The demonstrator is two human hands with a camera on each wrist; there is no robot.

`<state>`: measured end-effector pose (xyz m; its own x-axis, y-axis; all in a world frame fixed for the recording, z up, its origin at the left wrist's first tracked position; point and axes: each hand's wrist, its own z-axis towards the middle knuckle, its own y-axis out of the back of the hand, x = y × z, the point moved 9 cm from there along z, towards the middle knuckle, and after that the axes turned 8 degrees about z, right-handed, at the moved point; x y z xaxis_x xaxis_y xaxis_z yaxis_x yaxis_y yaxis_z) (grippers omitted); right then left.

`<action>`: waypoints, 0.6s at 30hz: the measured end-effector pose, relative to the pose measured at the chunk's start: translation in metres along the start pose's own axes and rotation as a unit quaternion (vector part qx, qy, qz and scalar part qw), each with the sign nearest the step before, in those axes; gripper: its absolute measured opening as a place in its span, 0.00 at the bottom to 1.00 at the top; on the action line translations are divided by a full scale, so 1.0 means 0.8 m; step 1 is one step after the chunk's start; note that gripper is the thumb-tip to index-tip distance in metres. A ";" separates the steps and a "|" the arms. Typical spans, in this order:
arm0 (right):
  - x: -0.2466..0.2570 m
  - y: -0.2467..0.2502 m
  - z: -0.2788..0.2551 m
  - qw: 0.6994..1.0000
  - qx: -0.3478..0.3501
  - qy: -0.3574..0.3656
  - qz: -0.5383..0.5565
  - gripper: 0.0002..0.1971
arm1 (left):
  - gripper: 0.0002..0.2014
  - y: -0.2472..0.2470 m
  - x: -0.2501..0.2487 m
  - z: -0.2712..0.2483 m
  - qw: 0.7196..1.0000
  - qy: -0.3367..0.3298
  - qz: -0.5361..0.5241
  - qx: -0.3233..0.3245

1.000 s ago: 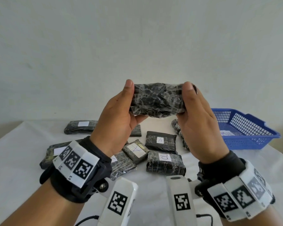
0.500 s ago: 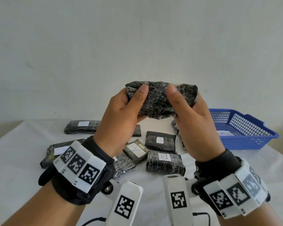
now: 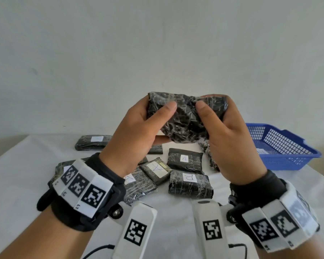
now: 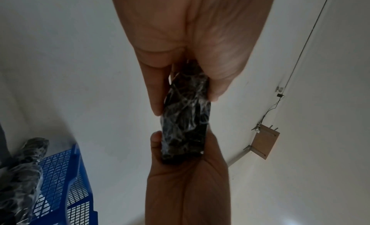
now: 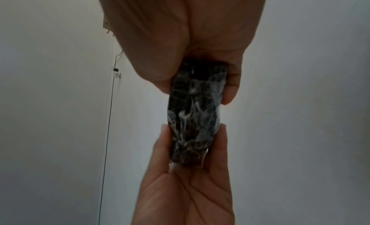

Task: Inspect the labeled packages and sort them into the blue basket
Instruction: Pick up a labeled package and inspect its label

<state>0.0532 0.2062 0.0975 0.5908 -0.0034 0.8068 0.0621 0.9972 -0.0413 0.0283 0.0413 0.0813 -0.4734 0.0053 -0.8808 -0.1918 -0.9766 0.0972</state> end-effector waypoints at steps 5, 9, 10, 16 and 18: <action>-0.006 -0.005 -0.003 0.998 0.031 -0.038 0.043 0.20 | 0.17 0.009 0.000 0.001 0.999 -0.009 -0.037 -0.031; -0.012 0.006 -0.002 1.000 -0.020 0.000 0.018 0.24 | 0.19 0.000 0.000 -0.002 1.000 -0.002 -0.001 -0.006; -0.013 0.008 -0.002 0.999 -0.025 -0.001 0.020 0.24 | 0.17 -0.001 0.003 -0.001 1.000 -0.002 0.014 -0.003; -0.014 0.009 -0.003 0.998 -0.036 -0.042 0.023 0.17 | 0.09 0.006 0.001 0.001 0.994 -0.048 0.075 -0.060; -0.010 0.013 0.000 0.998 -0.046 -0.039 -0.003 0.13 | 0.08 0.006 0.004 -0.001 0.996 -0.016 0.062 -0.062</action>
<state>0.0489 0.2168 0.0903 0.5264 0.0002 0.8502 0.1413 0.9861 -0.0877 0.0263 0.0367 0.0786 -0.5143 -0.1128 -0.8502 -0.0227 -0.9892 0.1450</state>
